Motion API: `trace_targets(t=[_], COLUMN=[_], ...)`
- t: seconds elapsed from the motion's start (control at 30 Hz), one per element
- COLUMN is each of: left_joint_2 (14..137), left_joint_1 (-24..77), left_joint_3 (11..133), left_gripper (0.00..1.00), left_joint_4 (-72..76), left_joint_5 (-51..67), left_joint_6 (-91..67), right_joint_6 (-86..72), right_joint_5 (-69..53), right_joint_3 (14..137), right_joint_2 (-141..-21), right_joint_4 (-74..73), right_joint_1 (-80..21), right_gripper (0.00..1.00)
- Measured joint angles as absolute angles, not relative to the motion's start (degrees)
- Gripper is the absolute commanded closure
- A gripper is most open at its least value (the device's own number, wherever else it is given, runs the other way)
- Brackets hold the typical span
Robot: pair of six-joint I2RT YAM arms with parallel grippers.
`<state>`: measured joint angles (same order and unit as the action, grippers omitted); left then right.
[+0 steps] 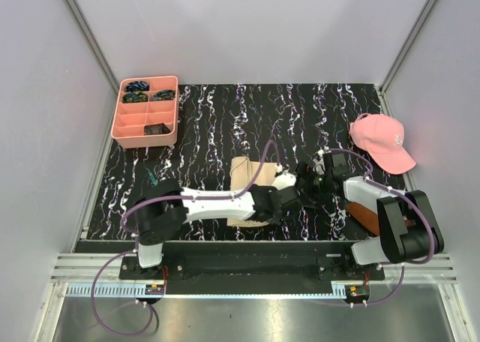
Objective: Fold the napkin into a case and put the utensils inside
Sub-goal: Pick up the 2/3-rectangle-folded napkin at the center of the board.
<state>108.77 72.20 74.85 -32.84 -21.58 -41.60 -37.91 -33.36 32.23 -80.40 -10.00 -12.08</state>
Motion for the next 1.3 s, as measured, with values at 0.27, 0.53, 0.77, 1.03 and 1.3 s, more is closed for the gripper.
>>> trace_targets(t=[0.27, 0.53, 0.77, 1.03, 1.3], left_joint_2=[98.15, 95.15, 93.21, 91.50, 91.20], left_joint_1=[68.05, 67.40, 67.29, 67.24, 67.24], left_joint_3=[68.88, 65.34, 63.99, 62.57, 61.25], left_gripper=[1.00, 1.00, 1.00, 1.00, 1.00], left_joint_4=[-31.14, -30.20, -29.93, -29.71, -28.53], left_joint_5=[-17.67, -15.27, -14.52, -14.11, -13.06], left_joint_6=[-41.74, -41.93, -42.02, -42.02, -42.06], right_joint_6=[-40.40, -43.77, -43.83, -42.39, -39.83], right_joint_5=[-40.40, -43.20, -42.41, -39.53, -38.11], right_joint_3=[33.87, 37.32, 41.65, 44.18, 46.72], right_joint_2=[-87.81, -94.74, -99.53, -101.34, -102.76], right_joint_4=[-1.26, 5.63, 6.63, 5.48, 3.53], right_joint_1=[-13.87, -15.38, -15.40, -15.38, -15.14], right_gripper=[0.03, 0.11, 0.34, 0.36, 0.49])
